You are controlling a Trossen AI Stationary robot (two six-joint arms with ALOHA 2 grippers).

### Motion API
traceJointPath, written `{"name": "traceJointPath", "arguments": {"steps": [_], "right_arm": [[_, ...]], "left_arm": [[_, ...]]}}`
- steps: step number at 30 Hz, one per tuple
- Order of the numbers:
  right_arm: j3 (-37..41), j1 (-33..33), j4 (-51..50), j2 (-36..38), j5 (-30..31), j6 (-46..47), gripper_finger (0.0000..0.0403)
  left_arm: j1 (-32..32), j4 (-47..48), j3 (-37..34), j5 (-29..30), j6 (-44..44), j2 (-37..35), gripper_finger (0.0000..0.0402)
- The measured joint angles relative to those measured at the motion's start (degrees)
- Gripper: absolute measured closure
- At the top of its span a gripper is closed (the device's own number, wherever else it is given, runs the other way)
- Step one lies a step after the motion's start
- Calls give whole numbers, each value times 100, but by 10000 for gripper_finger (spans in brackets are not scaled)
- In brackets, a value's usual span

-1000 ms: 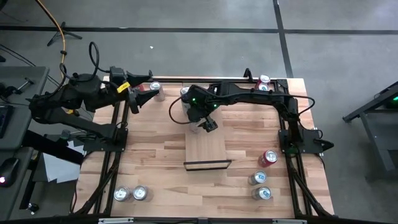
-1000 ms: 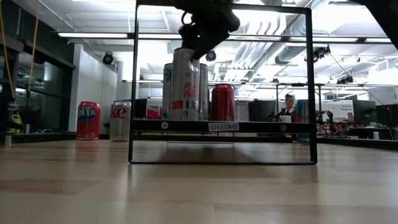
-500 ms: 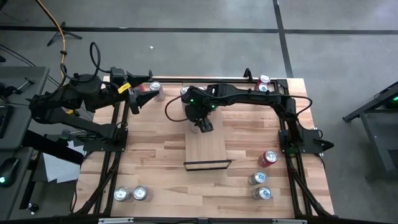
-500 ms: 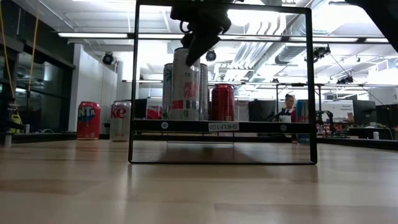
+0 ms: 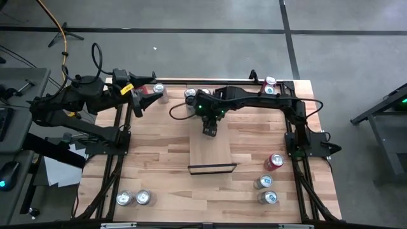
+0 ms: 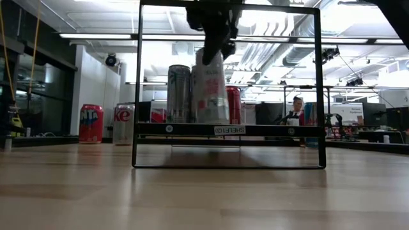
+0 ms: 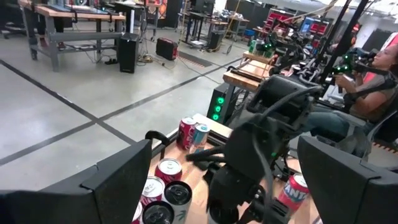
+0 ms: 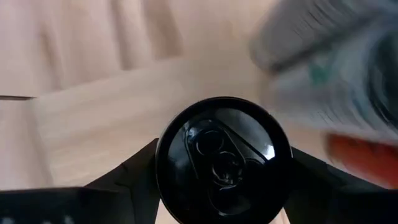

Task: Place canned beverage on shelf
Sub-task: Put the black soda can on the shelf aligned with the other black soda can

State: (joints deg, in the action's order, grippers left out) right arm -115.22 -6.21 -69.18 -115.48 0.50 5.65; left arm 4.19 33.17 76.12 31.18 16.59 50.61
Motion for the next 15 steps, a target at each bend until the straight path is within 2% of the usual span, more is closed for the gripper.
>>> {"name": "traceJointPath", "arguments": {"steps": [4,11,15], "right_arm": [[1,182,-440,57,675,581,163],[43,381,-880,259,1393,1129,163],[505,364,-822,626,1642,1231,163]], "left_arm": [[0,0,0,0,-184,0,49],[0,4,0,-2,-375,2,49],[-2,3,0,-2,-382,0,49]]}}
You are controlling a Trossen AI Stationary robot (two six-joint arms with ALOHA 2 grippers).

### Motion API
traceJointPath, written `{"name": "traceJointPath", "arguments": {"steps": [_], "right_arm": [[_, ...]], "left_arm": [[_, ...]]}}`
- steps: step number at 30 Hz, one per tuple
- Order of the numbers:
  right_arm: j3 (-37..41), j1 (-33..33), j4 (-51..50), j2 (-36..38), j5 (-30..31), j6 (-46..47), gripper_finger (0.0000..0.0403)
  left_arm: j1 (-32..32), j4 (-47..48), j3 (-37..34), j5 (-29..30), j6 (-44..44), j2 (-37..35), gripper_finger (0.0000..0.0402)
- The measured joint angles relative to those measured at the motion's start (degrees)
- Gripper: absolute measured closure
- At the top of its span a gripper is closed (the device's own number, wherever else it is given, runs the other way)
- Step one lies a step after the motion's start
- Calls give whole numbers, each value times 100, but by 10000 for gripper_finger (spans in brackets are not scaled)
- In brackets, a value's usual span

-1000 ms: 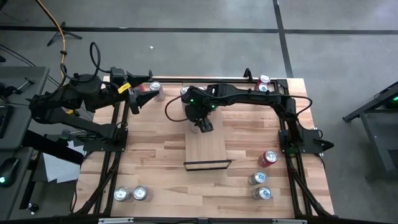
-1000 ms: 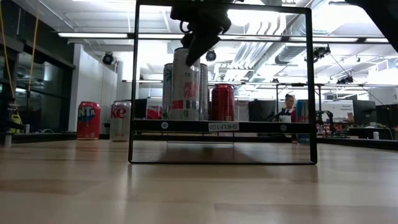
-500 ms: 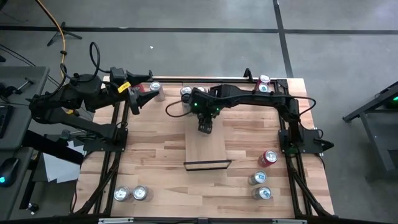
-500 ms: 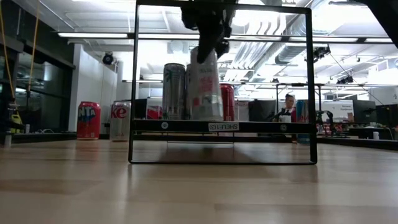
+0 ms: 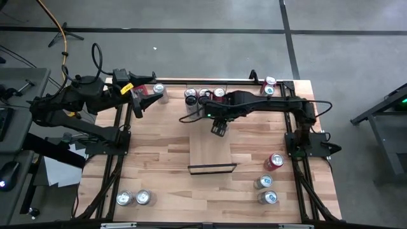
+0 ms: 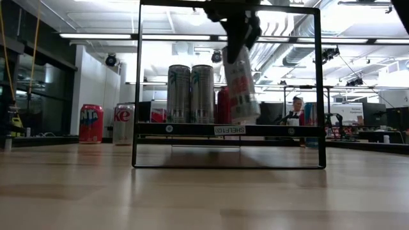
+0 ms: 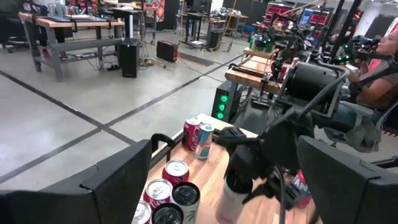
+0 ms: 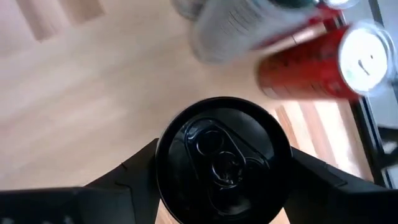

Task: Place canned beverage on shelf
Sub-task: Put the black soda can on the shelf aligned with the other black soda can

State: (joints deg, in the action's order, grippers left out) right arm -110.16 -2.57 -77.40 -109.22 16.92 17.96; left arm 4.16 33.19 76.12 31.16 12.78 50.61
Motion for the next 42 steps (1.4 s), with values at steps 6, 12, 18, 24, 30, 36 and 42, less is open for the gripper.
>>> {"name": "traceJointPath", "arguments": {"steps": [6,12,18,24,30,36,42], "right_arm": [[1694,-239,1092,1259,-136,696,163],[2601,-687,2148,1959,-734,2002,163],[2611,-771,2177,1734,-814,2082,163],[2596,-763,2333,1542,-815,2099,163],[2594,-754,2404,1513,-811,1944,134],[2598,-754,2526,1502,-917,1759,122],[2600,-754,2631,1500,-1073,1693,120]], "left_arm": [[0,-5,0,0,-57,0,49],[0,-8,0,71,-7,0,49],[0,-10,0,152,57,0,49],[0,-31,0,247,66,0,49],[0,-48,0,256,68,0,49],[0,-51,0,258,82,0,49],[0,-48,0,256,175,0,49]]}}
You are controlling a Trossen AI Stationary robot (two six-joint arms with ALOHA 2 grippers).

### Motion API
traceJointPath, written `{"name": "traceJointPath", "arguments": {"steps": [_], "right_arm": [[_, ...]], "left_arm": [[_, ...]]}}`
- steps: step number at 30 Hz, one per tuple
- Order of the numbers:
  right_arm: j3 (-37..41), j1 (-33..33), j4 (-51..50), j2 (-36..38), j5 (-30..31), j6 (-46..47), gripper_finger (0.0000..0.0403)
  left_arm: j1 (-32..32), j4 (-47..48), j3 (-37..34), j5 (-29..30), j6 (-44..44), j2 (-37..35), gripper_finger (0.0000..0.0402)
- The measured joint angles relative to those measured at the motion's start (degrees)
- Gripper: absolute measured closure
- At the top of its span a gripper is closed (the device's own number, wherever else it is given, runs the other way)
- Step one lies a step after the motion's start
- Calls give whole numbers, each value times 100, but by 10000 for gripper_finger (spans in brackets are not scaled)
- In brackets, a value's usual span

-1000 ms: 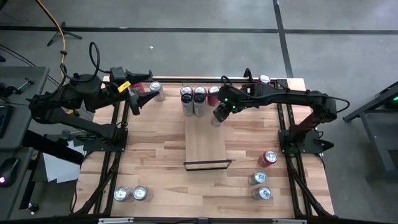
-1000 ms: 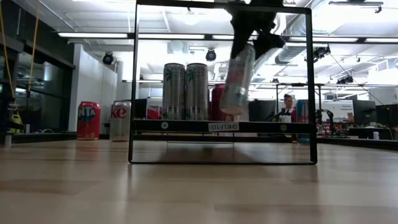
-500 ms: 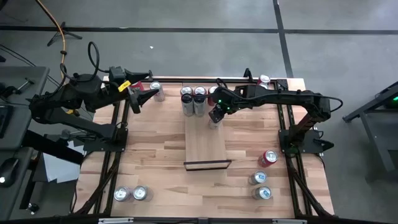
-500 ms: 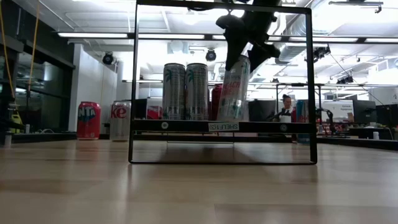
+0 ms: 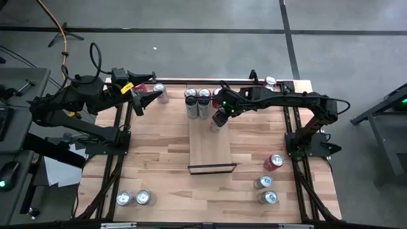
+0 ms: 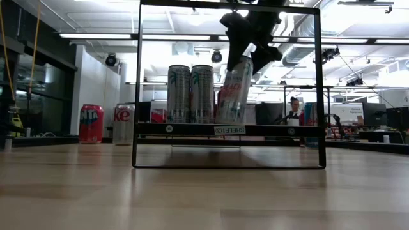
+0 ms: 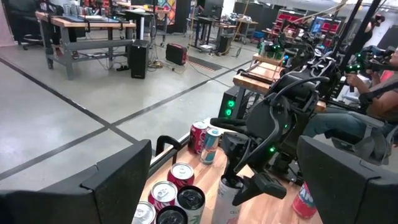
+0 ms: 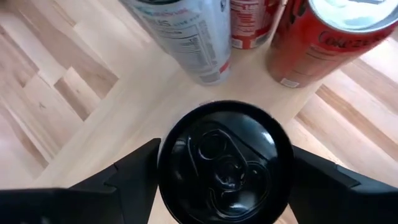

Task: Place canned beverage on shelf
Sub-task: Put the black soda can on the shelf aligned with the other black soda can

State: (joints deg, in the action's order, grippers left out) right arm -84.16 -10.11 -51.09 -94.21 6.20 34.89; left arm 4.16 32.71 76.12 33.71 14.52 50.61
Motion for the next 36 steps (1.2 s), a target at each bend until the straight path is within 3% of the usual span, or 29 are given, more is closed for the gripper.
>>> {"name": "traceJointPath", "arguments": {"steps": [25,32,36], "right_arm": [[-2,2,22,2,-116,165,119],[-2,-2,227,2,-763,-292,118],[0,6,249,2,-824,-317,118]], "left_arm": [[2,2,0,-2,8,0,49],[2,3,0,-4,22,0,49],[2,2,0,-4,24,0,49]]}}
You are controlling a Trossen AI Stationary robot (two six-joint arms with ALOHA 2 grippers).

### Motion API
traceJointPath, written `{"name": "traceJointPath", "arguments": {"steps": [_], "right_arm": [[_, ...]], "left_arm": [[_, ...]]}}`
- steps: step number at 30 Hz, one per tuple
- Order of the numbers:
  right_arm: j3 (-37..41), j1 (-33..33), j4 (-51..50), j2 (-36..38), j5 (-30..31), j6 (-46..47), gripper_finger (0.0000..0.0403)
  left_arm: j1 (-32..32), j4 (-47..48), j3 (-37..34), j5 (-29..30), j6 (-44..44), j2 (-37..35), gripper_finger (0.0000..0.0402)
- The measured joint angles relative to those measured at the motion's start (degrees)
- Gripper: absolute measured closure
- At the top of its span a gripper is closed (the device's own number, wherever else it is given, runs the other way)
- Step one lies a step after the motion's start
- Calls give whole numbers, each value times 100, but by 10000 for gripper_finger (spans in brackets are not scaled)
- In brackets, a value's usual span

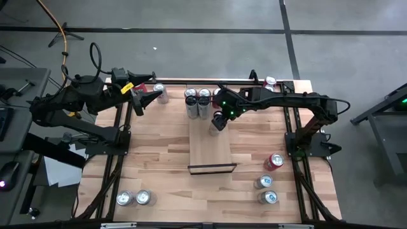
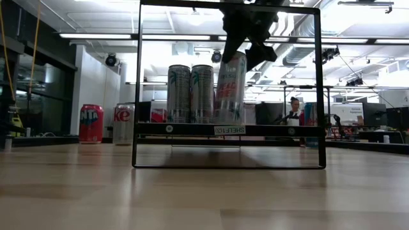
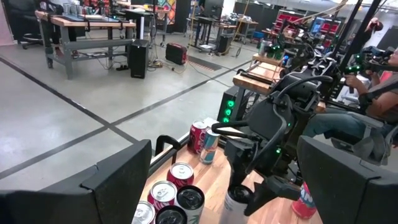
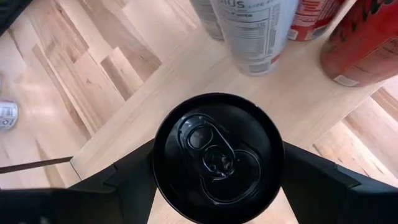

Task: Place canned beverage on shelf
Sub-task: Put the black soda can on the shelf aligned with the other black soda can

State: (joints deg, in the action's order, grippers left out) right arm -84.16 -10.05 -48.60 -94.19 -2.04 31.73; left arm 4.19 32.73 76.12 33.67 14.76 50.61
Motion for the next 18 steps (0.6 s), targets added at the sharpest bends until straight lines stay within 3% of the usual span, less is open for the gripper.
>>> {"name": "traceJointPath", "arguments": {"steps": [18], "right_arm": [[0,-4,8,0,202,143,114]], "left_arm": [[0,1,0,0,7,0,49]]}}
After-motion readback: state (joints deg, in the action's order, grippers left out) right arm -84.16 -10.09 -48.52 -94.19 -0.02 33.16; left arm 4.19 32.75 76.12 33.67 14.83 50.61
